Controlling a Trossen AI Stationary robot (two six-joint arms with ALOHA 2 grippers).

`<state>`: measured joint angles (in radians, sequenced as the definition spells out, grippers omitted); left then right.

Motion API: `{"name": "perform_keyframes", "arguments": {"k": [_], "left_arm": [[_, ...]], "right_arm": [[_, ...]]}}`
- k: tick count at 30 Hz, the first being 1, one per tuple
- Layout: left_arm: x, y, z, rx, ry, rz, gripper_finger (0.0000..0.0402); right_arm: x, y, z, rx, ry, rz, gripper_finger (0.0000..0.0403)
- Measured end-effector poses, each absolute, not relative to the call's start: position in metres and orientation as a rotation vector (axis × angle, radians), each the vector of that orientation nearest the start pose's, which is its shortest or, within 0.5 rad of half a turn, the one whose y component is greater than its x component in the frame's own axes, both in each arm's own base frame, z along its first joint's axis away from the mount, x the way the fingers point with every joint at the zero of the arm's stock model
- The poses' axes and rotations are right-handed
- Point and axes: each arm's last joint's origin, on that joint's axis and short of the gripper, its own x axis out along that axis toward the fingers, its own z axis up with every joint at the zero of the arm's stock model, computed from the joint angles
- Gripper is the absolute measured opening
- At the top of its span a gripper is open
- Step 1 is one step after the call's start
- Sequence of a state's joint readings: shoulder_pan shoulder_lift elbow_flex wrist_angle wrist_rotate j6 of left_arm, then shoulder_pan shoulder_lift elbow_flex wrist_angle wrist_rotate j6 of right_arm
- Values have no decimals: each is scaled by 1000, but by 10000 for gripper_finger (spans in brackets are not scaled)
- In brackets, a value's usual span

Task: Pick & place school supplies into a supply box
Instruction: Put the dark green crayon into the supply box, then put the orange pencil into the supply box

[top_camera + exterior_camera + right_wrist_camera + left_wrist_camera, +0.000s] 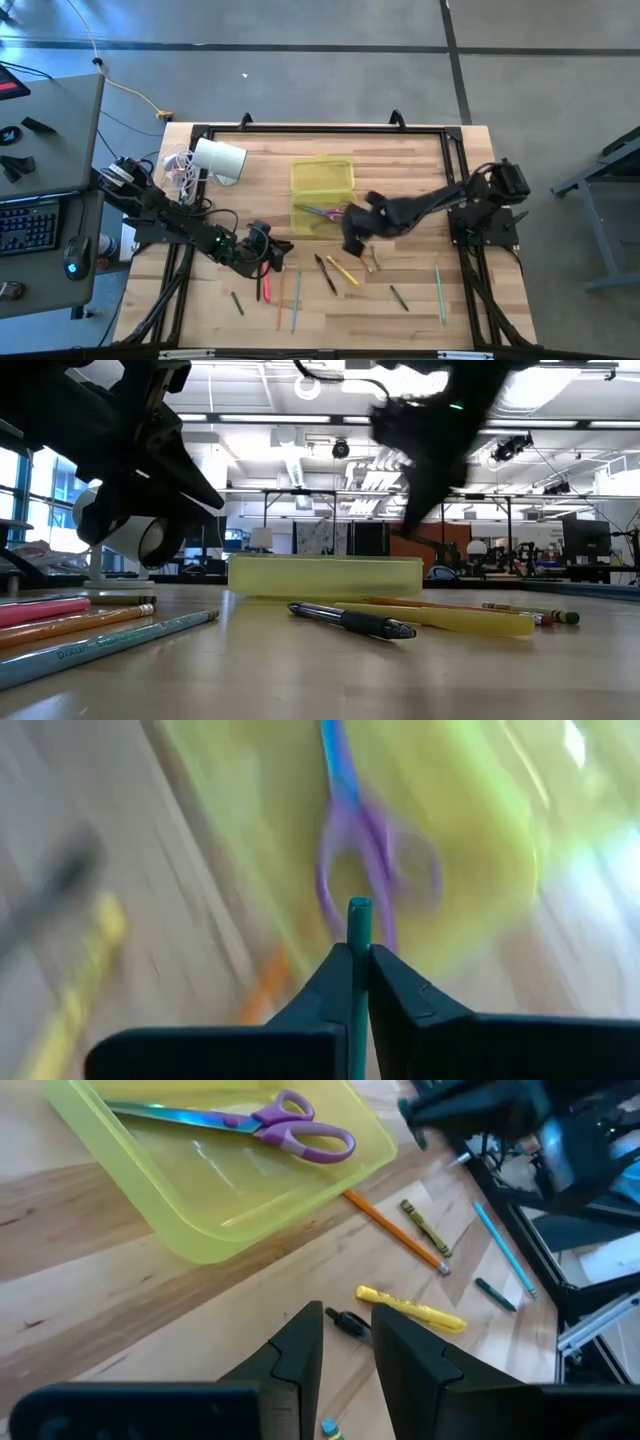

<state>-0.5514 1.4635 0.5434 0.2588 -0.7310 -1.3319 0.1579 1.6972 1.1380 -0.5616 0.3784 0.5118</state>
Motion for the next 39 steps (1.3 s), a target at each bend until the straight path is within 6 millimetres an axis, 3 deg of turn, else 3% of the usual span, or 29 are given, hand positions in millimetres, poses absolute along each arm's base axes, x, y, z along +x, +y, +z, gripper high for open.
{"name": "perform_keyframes", "arguments": {"k": [3, 6, 13, 22, 27, 33, 39], "left_arm": [[232, -115, 152, -910, 326, 482, 124], [235, -111, 152, -926, 345, 479, 124], [237, -108, 150, -919, 414, 435, 124], [237, -108, 150, -874, 424, 423, 124], [236, -108, 149, -867, 432, 428, 124], [236, -109, 149, -874, 467, 404, 124], [236, -110, 148, -887, 489, 383, 124]], "right_arm": [[354, 22, 208, 157, 845, -361, 13], [364, 9, 200, 157, 824, -294, 15], [363, -1, 182, 60, 934, -318, 28], [362, 3, 182, 58, 946, -289, 98], [350, 26, 196, 161, 980, -213, 113], [321, 64, 211, 264, 1044, -350, 106], [309, 104, 191, 291, 1001, -336, 107]]}}
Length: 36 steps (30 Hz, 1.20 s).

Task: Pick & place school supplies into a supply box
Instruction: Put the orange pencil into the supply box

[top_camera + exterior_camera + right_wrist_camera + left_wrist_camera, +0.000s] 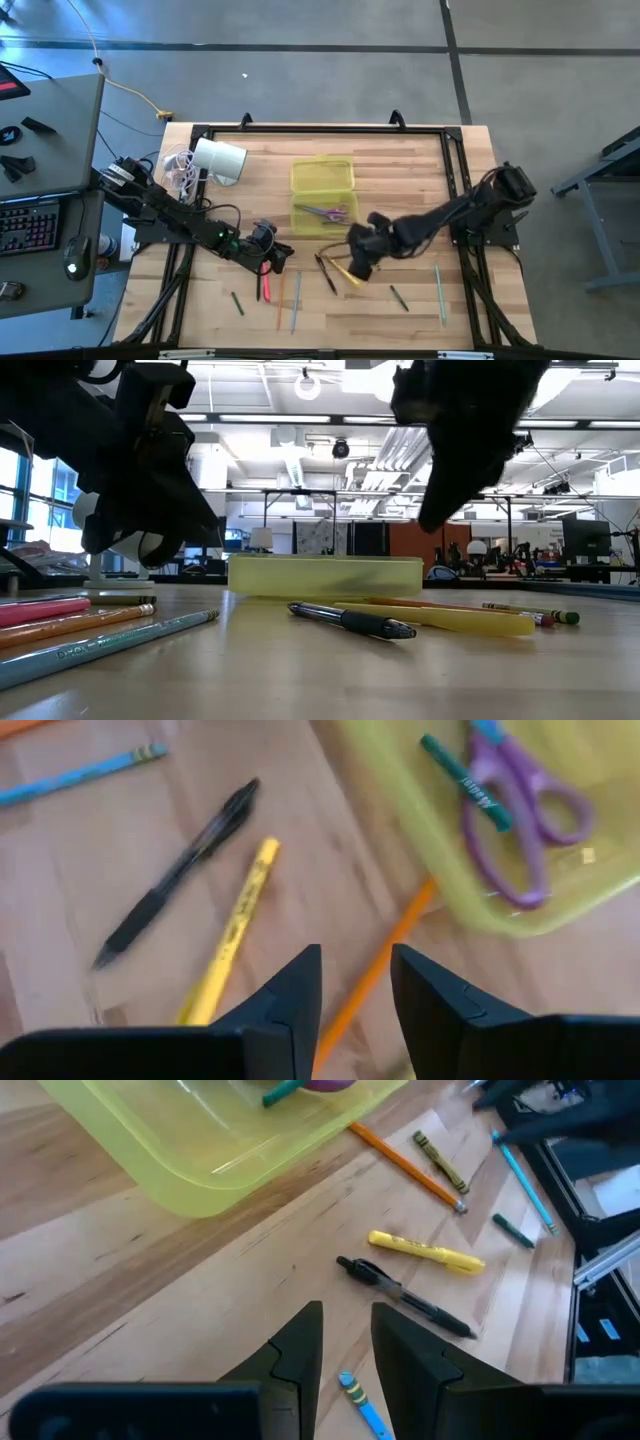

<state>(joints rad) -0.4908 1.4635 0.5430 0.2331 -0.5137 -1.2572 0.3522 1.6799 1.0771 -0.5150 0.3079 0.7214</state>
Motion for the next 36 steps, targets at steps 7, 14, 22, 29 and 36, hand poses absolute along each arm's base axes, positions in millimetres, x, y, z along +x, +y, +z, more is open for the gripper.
{"name": "perform_keyframes", "arguments": {"k": [7, 14, 22, 29, 36], "left_arm": [[236, -110, 148, -891, 487, 384, 124], [236, -110, 149, -893, 485, 383, 124], [236, -109, 149, -886, 467, 400, 124], [236, -109, 149, -885, 466, 402, 124], [236, -109, 149, -884, 466, 403, 124]], "right_arm": [[285, 120, 154, 302, 989, -422, 107], [277, 127, 135, 329, 910, -350, 107], [279, 138, 114, 177, 923, -335, 107], [278, 143, 102, 220, 926, -399, 107], [265, 159, 101, 225, 993, -339, 59]]}}
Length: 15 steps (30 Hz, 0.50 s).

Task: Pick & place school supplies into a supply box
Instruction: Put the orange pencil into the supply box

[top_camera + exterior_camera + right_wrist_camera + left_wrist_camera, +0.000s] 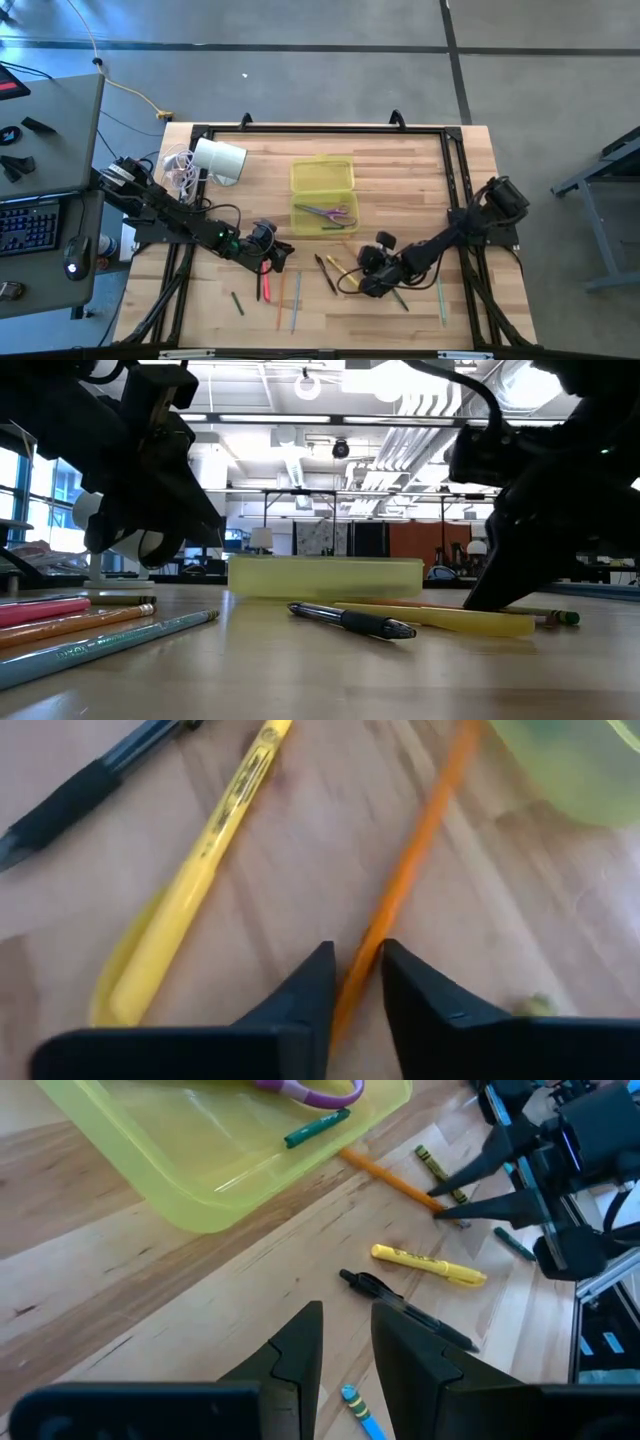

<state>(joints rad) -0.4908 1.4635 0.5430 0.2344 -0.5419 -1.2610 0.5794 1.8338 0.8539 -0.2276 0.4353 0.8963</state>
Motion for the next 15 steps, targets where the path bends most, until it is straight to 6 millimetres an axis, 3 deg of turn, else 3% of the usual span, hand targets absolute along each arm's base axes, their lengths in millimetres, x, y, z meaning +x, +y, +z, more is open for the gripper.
{"name": "perform_keyframes", "arguments": {"k": [4, 10, 15], "left_arm": [[236, -109, 149, -883, 466, 405, 124], [236, -109, 149, -882, 465, 405, 124], [236, -109, 149, -882, 466, 406, 124]], "right_arm": [[257, 167, 100, 268, 1021, -334, 9], [245, 184, 100, 288, 1011, -321, 24], [234, 194, 102, 251, 971, -311, 7]]}}
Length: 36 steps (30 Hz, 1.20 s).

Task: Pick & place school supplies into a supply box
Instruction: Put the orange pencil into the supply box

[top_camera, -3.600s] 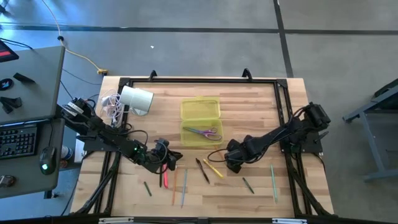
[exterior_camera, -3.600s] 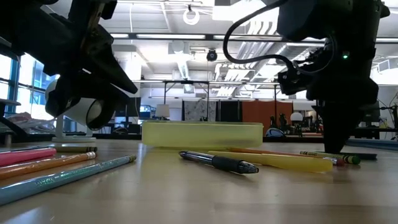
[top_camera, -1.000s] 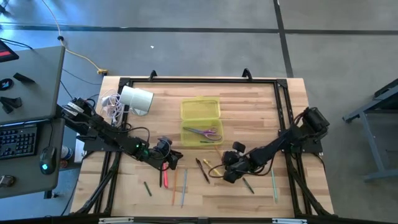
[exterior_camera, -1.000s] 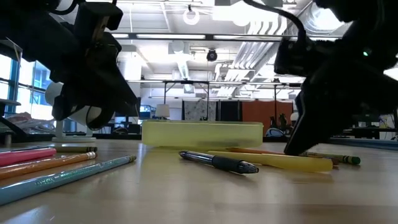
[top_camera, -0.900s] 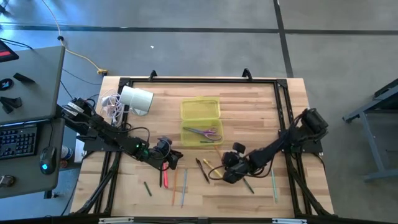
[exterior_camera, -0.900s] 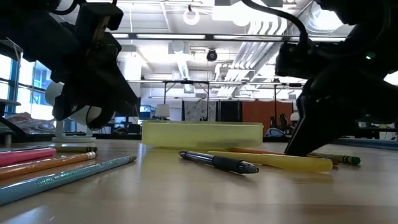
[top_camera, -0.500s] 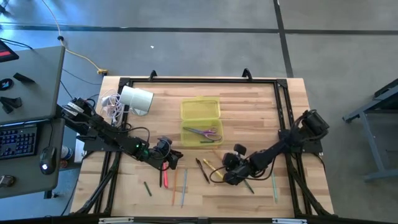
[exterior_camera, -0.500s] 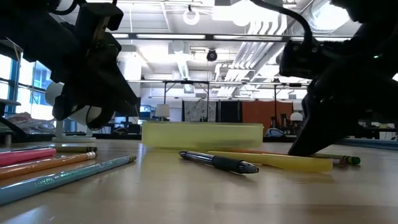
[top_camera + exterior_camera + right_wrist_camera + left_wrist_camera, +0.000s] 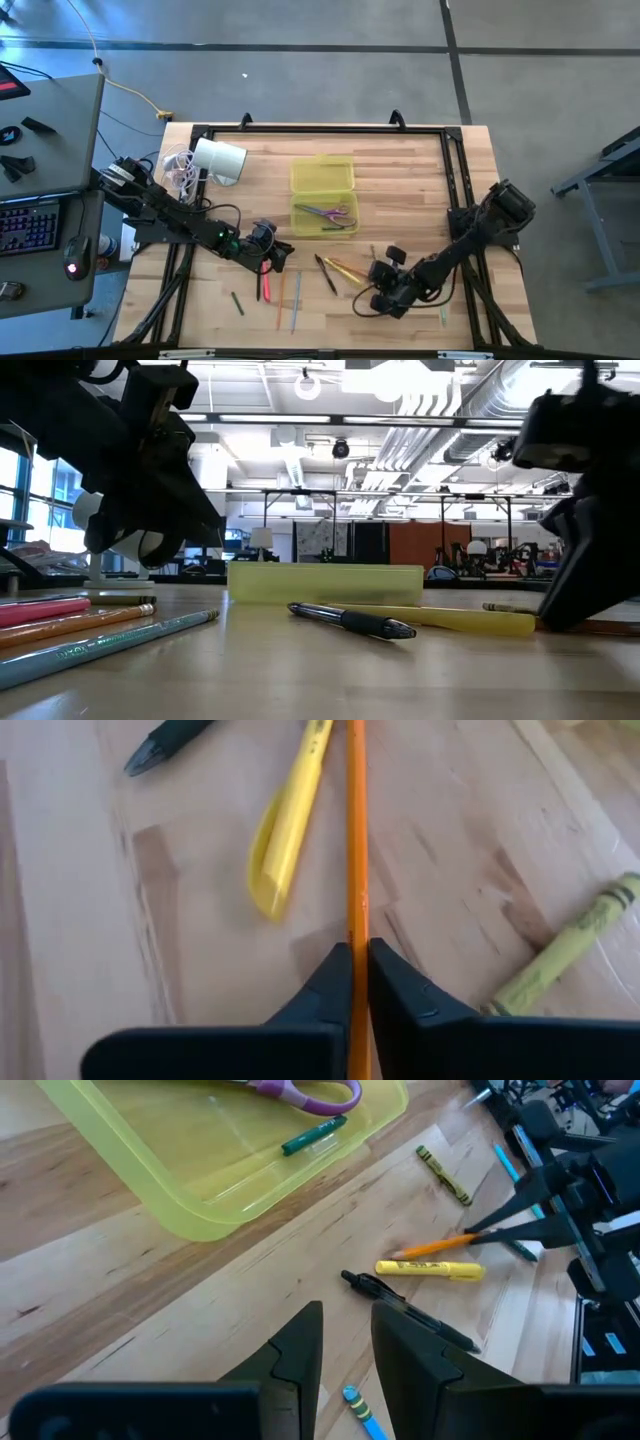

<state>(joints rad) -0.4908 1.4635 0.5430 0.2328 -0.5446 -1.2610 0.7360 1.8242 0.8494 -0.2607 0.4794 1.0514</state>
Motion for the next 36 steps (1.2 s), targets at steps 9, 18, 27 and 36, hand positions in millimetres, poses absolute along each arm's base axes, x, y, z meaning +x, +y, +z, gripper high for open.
{"name": "perform_keyframes", "arguments": {"k": [9, 18, 27, 36], "left_arm": [[236, -109, 149, -881, 458, 410, 124], [236, -109, 149, -880, 455, 412, 124], [236, -109, 149, -879, 452, 415, 124], [236, -109, 149, -879, 452, 416, 124]], "right_arm": [[232, 200, 103, 219, 895, -315, 9], [232, 200, 107, 232, 889, -305, 7], [239, 186, 135, 202, 834, -283, 7], [270, 132, 146, 34, 816, -379, 3]]}}
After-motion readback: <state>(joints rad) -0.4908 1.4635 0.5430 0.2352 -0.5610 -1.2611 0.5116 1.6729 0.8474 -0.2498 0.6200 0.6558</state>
